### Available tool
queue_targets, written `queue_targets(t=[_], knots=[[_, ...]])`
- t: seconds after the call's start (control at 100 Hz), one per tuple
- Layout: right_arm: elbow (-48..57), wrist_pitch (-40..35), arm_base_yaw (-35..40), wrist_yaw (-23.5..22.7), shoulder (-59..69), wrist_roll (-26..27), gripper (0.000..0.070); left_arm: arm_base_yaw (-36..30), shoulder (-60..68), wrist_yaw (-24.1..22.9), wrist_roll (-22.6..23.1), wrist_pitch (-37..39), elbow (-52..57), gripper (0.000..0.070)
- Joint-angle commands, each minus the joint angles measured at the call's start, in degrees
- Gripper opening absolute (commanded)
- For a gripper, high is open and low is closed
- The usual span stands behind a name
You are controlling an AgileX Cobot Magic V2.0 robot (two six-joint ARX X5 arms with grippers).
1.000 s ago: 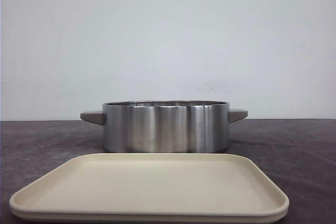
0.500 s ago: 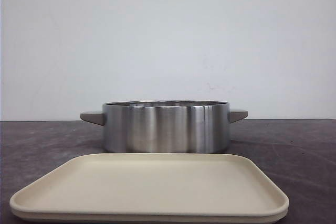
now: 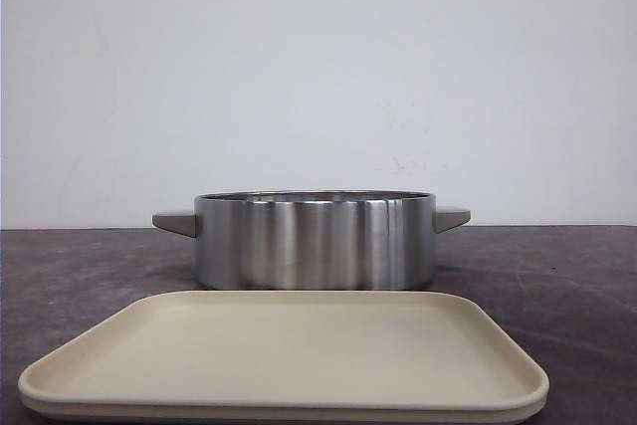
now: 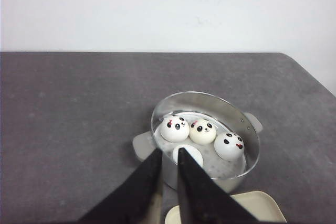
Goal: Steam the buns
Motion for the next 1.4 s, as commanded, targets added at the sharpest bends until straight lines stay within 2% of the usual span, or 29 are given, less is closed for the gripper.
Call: queue_targets(t=[0.0, 0.2, 0.69, 0.78, 0.89, 0.97, 1.09, 1.23, 1.32, 1.39], knots=[[1.1, 1.7, 0.6, 0.0, -0.2, -0.6, 0.0000, -0.4, 0.3, -0.2, 0.0, 0.7, 0.7, 0.0017], [1.1, 3.9, 0.6, 0.0, -0.3, -0.6, 0.0000, -0.4, 0.3, -0.2, 0.0, 0.7, 0.7, 0.0017], [1.1, 3.6, 0.5, 0.0, -0.4, -0.6, 0.0000, -0.4, 0.3, -0.2, 0.0, 0.6, 0.7, 0.0017], [0.9, 2.2, -1.5, 0.5, -1.5, -0.1, 0.0001, -0.4, 0.3, -0.2, 0.0, 0.6, 0.7, 0.0017], [-2.4, 0.8, -6.8, -0.5, -4.3, -0.3, 0.0001, -0.4, 0.3, -0.2, 0.0, 0.6, 0.7, 0.0017], [-7.9, 1.8, -12.7, -3.2, -7.7, -3.4, 0.0001, -0.4, 0.1, -0.2, 0.0, 0.6, 0.7, 0.0017], [-20.9, 10.8, -23.8, -10.9, -14.2, -7.0, 0.0001, -0.4, 0.0, -0.2, 0.0, 0.6, 0.7, 0.0017], [-36.6, 23.5, -37.1, -18.4, -22.4, -8.3, 0.0001, -0.4, 0.1, -0.2, 0.0, 0.6, 0.7, 0.0017], [-43.9, 24.7, -44.5, -22.5, -28.7, -8.3, 0.0000, -0.4, 0.1, -0.2, 0.0, 0.6, 0.7, 0.0017], [-48.2, 24.1, -49.1, -23.8, -33.7, -8.3, 0.0000, -0.4, 0.1, -0.2, 0.0, 0.6, 0.7, 0.0017]])
